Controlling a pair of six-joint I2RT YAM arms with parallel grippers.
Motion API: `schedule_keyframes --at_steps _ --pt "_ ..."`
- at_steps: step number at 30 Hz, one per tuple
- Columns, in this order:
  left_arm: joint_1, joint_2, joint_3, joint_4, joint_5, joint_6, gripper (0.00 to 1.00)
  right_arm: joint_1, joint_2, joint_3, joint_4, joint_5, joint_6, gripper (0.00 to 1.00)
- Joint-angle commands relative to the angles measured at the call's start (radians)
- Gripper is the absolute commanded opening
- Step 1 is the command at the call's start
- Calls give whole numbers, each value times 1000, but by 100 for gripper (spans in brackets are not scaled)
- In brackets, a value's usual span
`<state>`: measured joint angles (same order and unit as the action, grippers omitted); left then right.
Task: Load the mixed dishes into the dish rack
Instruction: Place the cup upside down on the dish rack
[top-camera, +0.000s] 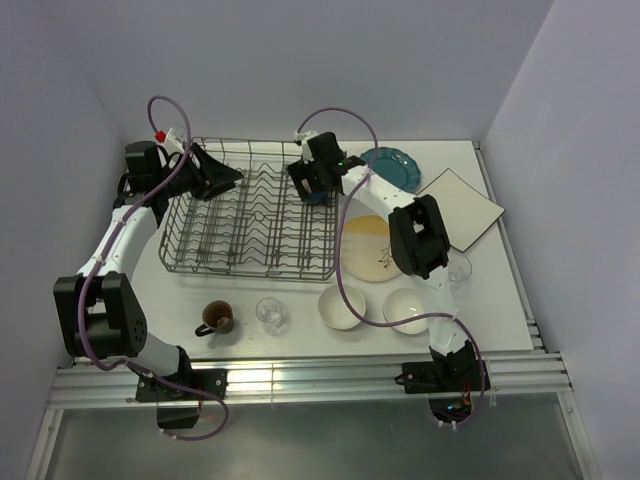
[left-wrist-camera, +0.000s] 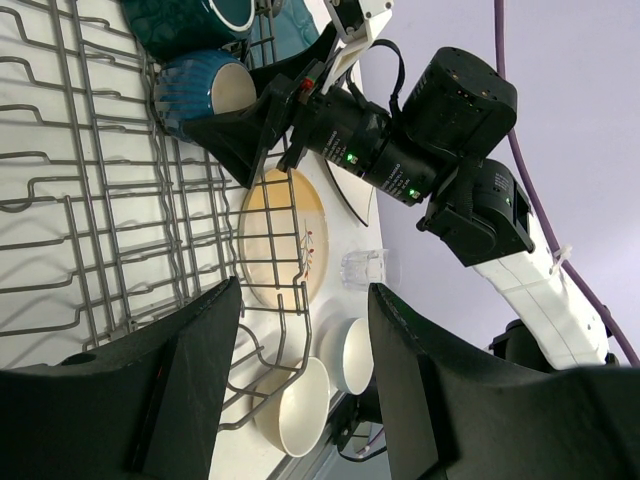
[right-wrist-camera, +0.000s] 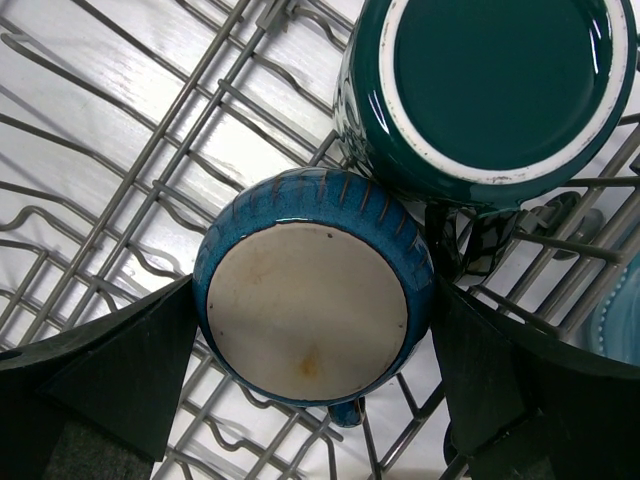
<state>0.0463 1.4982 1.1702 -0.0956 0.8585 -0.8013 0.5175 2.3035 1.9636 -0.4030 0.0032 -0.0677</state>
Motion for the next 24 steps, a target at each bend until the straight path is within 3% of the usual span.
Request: schedule_keyframes --at_steps 1,13,24 --pt "4 -30 14 25 11 22 60 -22 -36 41 -46 80 -24 81" --pt "7 -35 3 30 13 25 60 -22 -46 32 -65 89 -37 99" --pt "10 -49 -15 36 11 22 60 -22 -65 29 -95 67 -47 100"
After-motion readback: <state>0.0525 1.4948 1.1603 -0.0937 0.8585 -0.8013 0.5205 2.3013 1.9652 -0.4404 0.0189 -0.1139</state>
